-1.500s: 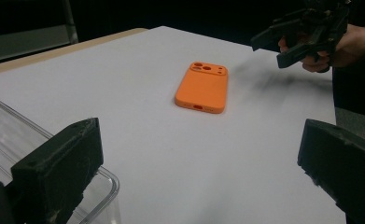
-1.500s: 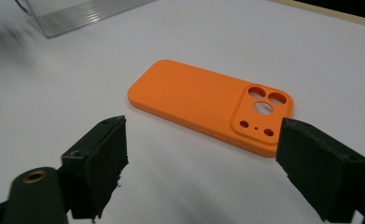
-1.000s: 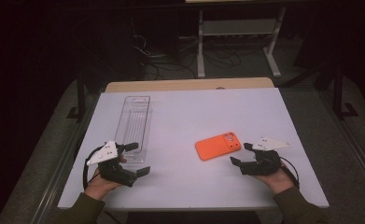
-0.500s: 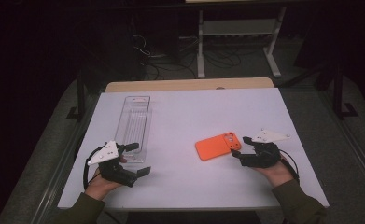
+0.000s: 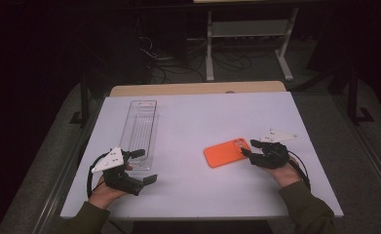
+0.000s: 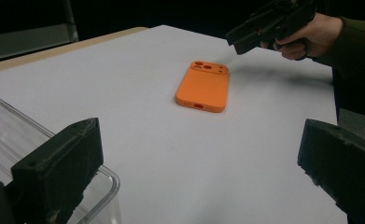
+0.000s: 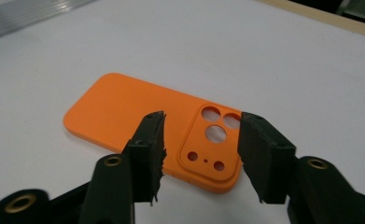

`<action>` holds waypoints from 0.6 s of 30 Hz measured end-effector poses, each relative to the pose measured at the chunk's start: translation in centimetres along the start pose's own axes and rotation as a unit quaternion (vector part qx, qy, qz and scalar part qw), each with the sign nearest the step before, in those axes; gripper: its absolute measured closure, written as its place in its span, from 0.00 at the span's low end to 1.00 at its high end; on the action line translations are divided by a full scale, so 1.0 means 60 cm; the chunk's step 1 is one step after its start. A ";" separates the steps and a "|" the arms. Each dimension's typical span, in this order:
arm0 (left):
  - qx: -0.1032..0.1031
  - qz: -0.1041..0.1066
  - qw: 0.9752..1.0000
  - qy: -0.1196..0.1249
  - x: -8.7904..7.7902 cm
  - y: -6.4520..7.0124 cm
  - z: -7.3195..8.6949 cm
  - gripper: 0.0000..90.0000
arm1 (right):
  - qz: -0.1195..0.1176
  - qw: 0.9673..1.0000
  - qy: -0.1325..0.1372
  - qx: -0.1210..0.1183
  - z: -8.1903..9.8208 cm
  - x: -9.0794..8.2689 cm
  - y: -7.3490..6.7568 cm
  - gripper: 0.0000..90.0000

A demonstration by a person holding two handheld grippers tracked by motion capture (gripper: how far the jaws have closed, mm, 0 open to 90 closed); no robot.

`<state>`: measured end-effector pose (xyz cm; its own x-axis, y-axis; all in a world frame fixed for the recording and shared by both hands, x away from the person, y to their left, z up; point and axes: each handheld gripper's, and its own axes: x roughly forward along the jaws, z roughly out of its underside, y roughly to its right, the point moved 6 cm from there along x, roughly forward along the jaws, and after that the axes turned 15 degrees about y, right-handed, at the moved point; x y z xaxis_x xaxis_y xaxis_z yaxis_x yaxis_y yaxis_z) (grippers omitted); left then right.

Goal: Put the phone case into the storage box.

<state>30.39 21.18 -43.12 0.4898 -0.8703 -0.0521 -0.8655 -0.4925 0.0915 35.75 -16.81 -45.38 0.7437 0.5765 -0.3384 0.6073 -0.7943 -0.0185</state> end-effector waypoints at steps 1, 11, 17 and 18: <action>-0.001 0.000 1.000 0.001 0.000 0.000 0.000 0.00 | 0.003 1.000 -0.006 0.003 0.004 0.001 0.001 0.63; -0.002 -0.001 1.000 0.002 0.000 0.001 -0.001 0.00 | 0.013 0.999 -0.039 0.009 0.021 0.007 0.005 0.85; -0.002 -0.001 1.000 0.002 0.000 0.001 -0.001 0.00 | 0.017 0.999 -0.052 0.008 0.027 0.008 0.009 0.98; -0.002 -0.001 1.000 0.003 0.000 0.000 -0.001 0.00 | 0.015 0.998 -0.052 0.012 0.028 0.008 0.008 0.98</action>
<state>30.36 21.17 -43.07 0.4921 -0.8693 -0.0462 -0.8641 -0.4942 0.0956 35.93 -17.25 -47.15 0.7275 0.5301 -0.4355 0.5770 -0.8162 -0.0295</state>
